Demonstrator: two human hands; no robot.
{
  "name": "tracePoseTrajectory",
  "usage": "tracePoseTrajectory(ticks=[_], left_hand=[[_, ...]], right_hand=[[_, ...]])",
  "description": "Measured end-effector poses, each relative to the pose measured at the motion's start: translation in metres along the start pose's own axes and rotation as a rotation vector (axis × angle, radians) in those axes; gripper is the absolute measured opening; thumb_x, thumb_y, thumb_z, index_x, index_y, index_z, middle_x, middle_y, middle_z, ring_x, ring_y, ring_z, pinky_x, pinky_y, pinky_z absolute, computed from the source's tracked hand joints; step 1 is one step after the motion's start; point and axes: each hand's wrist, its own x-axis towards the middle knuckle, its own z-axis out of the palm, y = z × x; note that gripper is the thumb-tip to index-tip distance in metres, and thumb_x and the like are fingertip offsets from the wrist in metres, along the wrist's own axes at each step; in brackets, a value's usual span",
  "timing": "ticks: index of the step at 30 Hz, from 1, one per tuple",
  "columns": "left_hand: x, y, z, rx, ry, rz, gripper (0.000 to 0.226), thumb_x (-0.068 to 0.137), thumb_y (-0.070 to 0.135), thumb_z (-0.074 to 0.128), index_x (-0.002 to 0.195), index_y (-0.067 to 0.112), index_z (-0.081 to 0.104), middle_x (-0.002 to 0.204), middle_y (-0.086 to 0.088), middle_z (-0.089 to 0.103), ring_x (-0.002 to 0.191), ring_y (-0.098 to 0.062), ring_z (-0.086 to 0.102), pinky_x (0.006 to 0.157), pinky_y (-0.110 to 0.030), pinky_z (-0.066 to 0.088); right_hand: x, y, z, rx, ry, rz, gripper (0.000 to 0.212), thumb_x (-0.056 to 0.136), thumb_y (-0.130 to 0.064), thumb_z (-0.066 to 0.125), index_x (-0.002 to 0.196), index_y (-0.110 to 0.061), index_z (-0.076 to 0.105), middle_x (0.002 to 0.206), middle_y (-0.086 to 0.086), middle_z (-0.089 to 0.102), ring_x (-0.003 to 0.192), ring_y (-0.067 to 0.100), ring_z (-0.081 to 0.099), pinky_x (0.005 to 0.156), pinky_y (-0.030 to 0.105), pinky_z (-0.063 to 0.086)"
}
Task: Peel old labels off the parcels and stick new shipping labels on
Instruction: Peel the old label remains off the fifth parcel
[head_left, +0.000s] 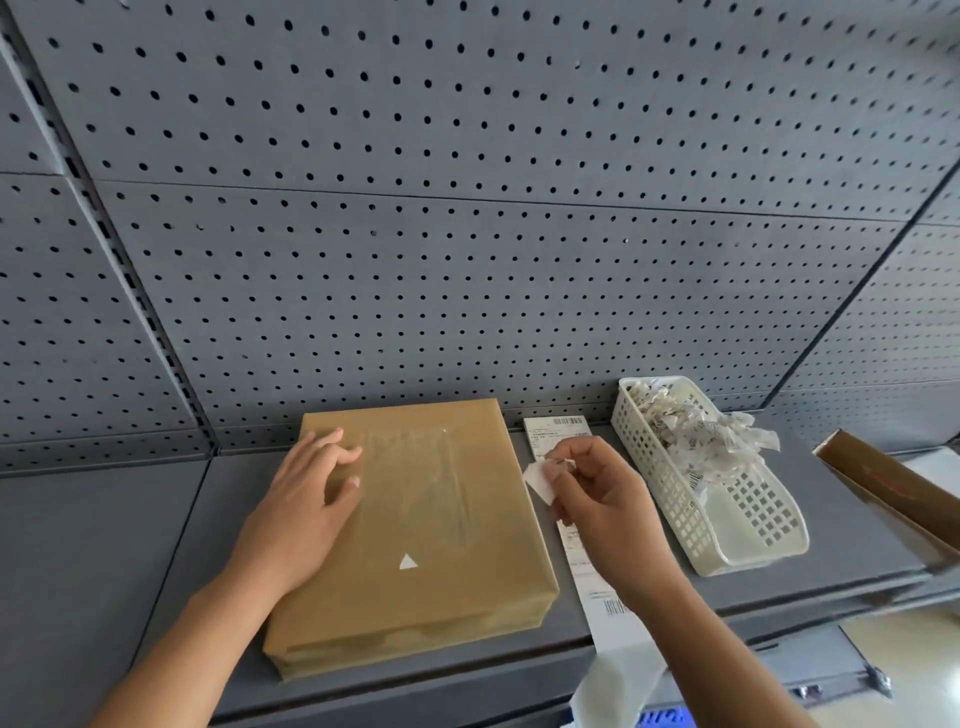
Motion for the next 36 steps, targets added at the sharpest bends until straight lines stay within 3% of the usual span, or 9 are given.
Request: tracePoseTrajectory(ticks=[5,8,11,17,22,25,28,32,36], left_hand=[[0.002,-0.002,0.001,-0.010,0.000,0.028,0.029,0.102,0.043,0.045,0.131,0.047,0.044,0.160,0.025,0.022,0.152,0.001,0.005,0.123,-0.047,0.022],[0.002,-0.004,0.001,-0.009,-0.002,0.036,0.029,0.102,0.042,0.046,0.130,0.048,0.042,0.161,0.024,0.022,0.152,0.000,0.006,0.124,-0.046,0.018],[0.002,-0.003,0.002,-0.004,-0.001,0.029,0.034,0.102,0.040,0.046,0.136,0.041,0.047,0.160,0.024,0.022,0.152,-0.001,0.005,0.124,-0.046,0.014],[0.005,-0.005,0.003,-0.001,0.019,0.039,0.042,0.096,0.050,0.041,0.135,0.038,0.051,0.158,0.024,0.025,0.150,0.001,0.009,0.123,-0.049,0.017],[0.007,-0.005,0.003,-0.012,0.038,0.050,0.040,0.088,0.056,0.039,0.126,0.048,0.047,0.158,0.021,0.029,0.145,0.004,0.012,0.122,-0.050,0.021],[0.006,-0.003,0.003,-0.014,0.033,0.050,0.030,0.089,0.055,0.039,0.118,0.058,0.044,0.156,0.025,0.029,0.145,0.005,0.012,0.121,-0.048,0.019],[0.007,-0.002,0.003,-0.006,0.036,0.051,0.026,0.089,0.055,0.039,0.113,0.062,0.042,0.153,0.029,0.027,0.145,0.005,0.012,0.121,-0.047,0.018],[0.005,0.000,0.004,0.006,0.038,0.052,0.026,0.095,0.046,0.045,0.119,0.058,0.044,0.154,0.029,0.027,0.144,0.007,0.011,0.121,-0.046,0.017],[0.005,-0.002,0.005,0.010,0.047,0.036,0.029,0.100,0.037,0.050,0.127,0.047,0.048,0.158,0.024,0.028,0.144,0.007,0.010,0.122,-0.048,0.018]], right_hand=[[0.006,0.010,-0.043,-0.168,0.130,-0.020,0.023,0.101,-0.017,0.055,0.106,-0.034,0.069,0.069,-0.001,0.062,0.061,0.010,0.054,0.063,0.030,0.049],[0.012,0.015,-0.074,-0.304,0.224,-0.068,0.021,0.101,-0.017,0.055,0.114,-0.032,0.062,0.073,-0.004,0.066,0.060,0.006,0.057,0.063,0.027,0.049],[0.016,0.014,-0.105,-0.364,0.328,-0.060,0.013,0.099,-0.016,0.056,0.105,-0.025,0.049,0.076,-0.001,0.067,0.061,0.010,0.061,0.065,0.032,0.049],[0.024,0.006,-0.161,-0.477,0.472,-0.020,0.010,0.096,-0.019,0.062,0.094,-0.027,0.067,0.080,-0.009,0.071,0.061,0.011,0.064,0.061,0.036,0.055],[0.037,0.012,-0.190,-0.553,0.478,0.032,0.021,0.095,-0.017,0.059,0.090,-0.032,0.073,0.083,-0.010,0.073,0.069,0.025,0.066,0.066,0.045,0.056],[0.049,0.023,-0.194,-0.668,0.439,0.037,0.024,0.097,-0.013,0.057,0.098,-0.030,0.074,0.103,-0.003,0.068,0.075,0.009,0.062,0.070,0.032,0.054],[0.057,0.033,-0.191,-0.743,0.427,0.039,0.025,0.097,-0.009,0.058,0.105,-0.026,0.075,0.102,-0.005,0.065,0.073,0.004,0.059,0.066,0.024,0.049],[0.060,0.040,-0.184,-0.750,0.454,0.073,0.021,0.093,-0.014,0.066,0.112,-0.023,0.066,0.087,-0.009,0.066,0.073,0.010,0.063,0.065,0.030,0.054],[0.062,0.048,-0.179,-0.922,0.472,0.057,0.010,0.092,-0.016,0.066,0.102,-0.017,0.069,0.102,0.000,0.065,0.083,0.017,0.059,0.069,0.031,0.046]])
